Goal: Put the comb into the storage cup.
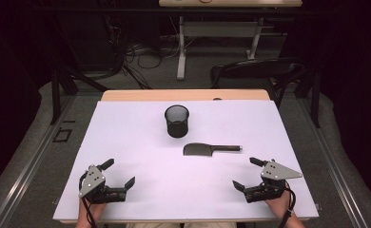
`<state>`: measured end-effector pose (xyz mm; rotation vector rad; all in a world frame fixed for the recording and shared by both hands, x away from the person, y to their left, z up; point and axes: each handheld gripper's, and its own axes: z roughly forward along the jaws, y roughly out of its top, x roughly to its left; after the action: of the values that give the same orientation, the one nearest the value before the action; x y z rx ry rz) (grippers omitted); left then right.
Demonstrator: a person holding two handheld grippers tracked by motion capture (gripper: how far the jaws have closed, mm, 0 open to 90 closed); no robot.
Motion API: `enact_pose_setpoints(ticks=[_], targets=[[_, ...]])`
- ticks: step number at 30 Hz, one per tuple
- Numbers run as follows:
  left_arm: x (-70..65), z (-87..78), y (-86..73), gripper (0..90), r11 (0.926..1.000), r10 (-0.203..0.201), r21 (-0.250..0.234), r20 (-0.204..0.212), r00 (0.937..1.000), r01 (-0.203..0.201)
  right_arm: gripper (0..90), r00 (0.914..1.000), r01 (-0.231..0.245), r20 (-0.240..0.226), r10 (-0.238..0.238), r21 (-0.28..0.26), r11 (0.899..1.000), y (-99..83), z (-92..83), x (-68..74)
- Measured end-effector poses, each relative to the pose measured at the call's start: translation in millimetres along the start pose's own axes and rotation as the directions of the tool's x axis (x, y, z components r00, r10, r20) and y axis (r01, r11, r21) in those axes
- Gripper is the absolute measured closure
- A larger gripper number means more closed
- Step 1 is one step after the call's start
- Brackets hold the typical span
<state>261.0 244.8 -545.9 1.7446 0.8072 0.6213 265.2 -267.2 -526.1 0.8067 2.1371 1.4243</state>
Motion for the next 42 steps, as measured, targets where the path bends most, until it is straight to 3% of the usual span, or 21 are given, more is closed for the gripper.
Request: enact_pose_setpoints(ticks=[15, 23, 29, 42], targets=[[-1.1, 5.1, 1.0, 0.0, 0.9998, 0.02, 0.011, 0.003, 0.9998, -0.02, 0.0, 1.0, 0.0, -0.007, 0.0, 0.035, 0.999, 5.7, 8.5, -12.7], [3.4, 5.2, -0.6, 0.0, 1.0, 0.002, 0.009, -0.003, 1.0, -0.002, 0.0, 0.9999, -0.002, -0.01, 0.003, 0.08, 0.997, 10.6, 15.6, -16.4], [4.2, 8.2, -0.4, 0.0, 0.9999, 0.002, 0.013, 0.002, 1.0, -0.002, 0.0, 0.9993, 0.028, -0.028, -0.024, 0.131, 0.991, 17.3, 24.9, -18.4], [4.7, 7.0, -0.5, 0.0, 0.9999, 0.002, 0.015, -0.001, 1.0, -0.002, 0.0, 0.9974, 0.051, -0.058, -0.042, 0.17, 0.984, 25.3, 36.7, -27.0]])
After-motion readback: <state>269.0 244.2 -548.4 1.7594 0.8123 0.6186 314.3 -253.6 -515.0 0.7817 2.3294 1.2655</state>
